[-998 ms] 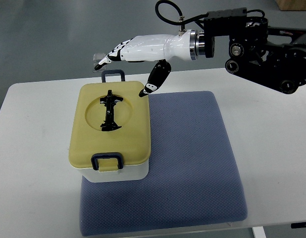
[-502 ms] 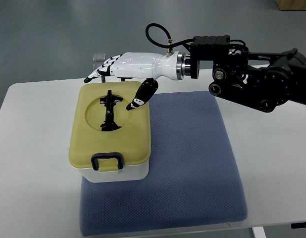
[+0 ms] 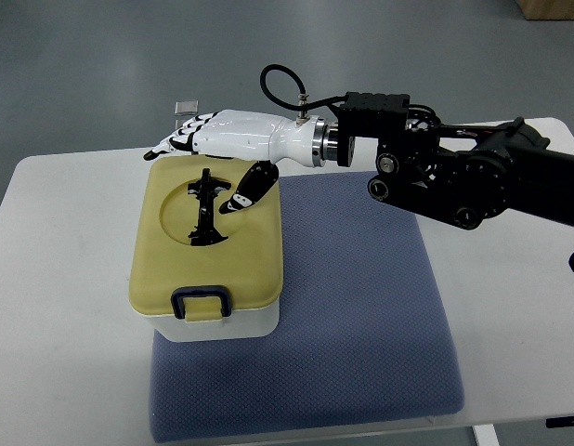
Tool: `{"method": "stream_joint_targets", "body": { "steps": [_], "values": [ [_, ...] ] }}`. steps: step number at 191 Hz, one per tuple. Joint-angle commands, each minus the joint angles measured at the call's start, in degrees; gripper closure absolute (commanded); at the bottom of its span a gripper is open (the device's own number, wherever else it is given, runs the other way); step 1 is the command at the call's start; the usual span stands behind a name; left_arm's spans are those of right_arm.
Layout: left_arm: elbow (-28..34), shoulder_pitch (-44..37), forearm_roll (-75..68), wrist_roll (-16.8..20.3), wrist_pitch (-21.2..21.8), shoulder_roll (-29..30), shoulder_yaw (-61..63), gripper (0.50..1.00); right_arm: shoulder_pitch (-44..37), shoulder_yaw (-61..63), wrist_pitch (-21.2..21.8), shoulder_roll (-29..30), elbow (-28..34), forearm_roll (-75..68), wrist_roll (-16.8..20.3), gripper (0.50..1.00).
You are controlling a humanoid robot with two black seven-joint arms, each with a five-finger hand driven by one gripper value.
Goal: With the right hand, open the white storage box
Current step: 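Lower the right hand and close its fingers around the black lid handle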
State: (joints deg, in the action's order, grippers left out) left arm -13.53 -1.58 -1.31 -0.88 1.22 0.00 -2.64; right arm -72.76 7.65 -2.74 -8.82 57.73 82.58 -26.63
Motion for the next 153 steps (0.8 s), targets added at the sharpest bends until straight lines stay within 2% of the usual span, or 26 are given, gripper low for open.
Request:
{"method": "stream_joint_targets", "body": {
  "steps": [1,75,92,108,122,128,153],
  "values": [
    [0.0,0.0,0.0,0.01,0.01,0.0,0.0,0.5,0.34,0.09,-0.95,1.79,-1.31,0.03,0.09,0.605],
    [0.0,0.0,0.0,0.01,0.01,0.0,0.0,0.5,0.87,0.7,-3.41,5.04,-3.33,-0.06,0.44,0.677],
    [0.0,0.0,0.0,0.01,0.01,0.0,0.0,0.5,0.96,0.79,-3.41,5.22,-3.33,-0.06,0.44,0.707],
    [0.0,0.0,0.0,0.01,0.01,0.0,0.0,0.5,1.13,0.88,-3.5,5.22,-3.42,-0.06,0.44,0.814],
    [0.0,0.0,0.0,0.01,0.01,0.0,0.0,0.5,1.13,0.88,-3.76,5.22,-3.42,-0.06,0.44,0.959],
    [0.08,0.0,0.0,0.01,0.01,0.0,0.0,0.5,1.13,0.88,-3.85,5.22,-3.42,-0.06,0.44,0.993],
    [0.17,0.0,0.0,0.01,0.01,0.0,0.0,0.5,0.87,0.97,-3.94,5.13,-3.33,-0.14,0.53,1.0]
  ]
}}
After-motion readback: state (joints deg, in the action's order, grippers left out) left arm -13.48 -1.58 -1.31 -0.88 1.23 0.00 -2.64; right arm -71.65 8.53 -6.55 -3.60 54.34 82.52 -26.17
